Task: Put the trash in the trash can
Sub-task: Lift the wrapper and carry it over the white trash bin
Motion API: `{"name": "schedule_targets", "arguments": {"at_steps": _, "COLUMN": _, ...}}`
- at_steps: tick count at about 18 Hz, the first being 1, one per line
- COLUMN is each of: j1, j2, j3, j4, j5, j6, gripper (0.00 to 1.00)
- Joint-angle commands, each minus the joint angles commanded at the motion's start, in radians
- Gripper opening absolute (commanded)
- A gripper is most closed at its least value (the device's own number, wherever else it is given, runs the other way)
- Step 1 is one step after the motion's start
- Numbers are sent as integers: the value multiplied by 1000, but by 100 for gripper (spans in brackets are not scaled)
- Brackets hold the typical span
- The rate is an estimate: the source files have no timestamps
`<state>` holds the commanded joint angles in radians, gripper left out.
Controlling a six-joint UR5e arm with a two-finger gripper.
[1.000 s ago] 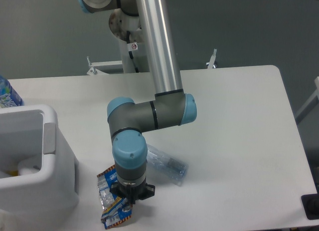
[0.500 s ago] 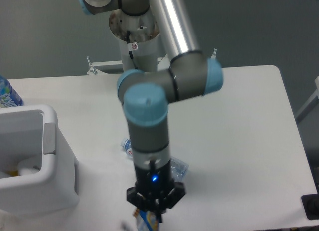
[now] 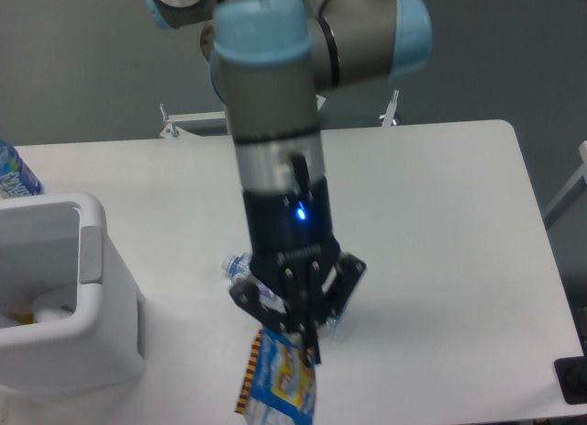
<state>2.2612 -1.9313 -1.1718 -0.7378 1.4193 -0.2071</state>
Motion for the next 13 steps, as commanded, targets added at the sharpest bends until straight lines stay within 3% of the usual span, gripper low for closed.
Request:
{"name": "schedule_targets", "arguments": {"at_steps": 4, "j1": -29, "j2": 100, "j3": -112, "j4": 0, "j5": -129, "j6": 2, "gripper": 0}}
{"name": "schedule_targets", "arguments": {"at_steps": 7, "j1": -78, "j2": 166, "j3": -155, "j4": -2, "j5": -145, "j6": 8, "gripper": 0}}
{"name": "schedule_targets", "arguments": {"at_steps": 13, "j1": -205, "j2": 200, "j3": -201, "j4": -2, "j5": -145, "j6": 28, "gripper": 0}}
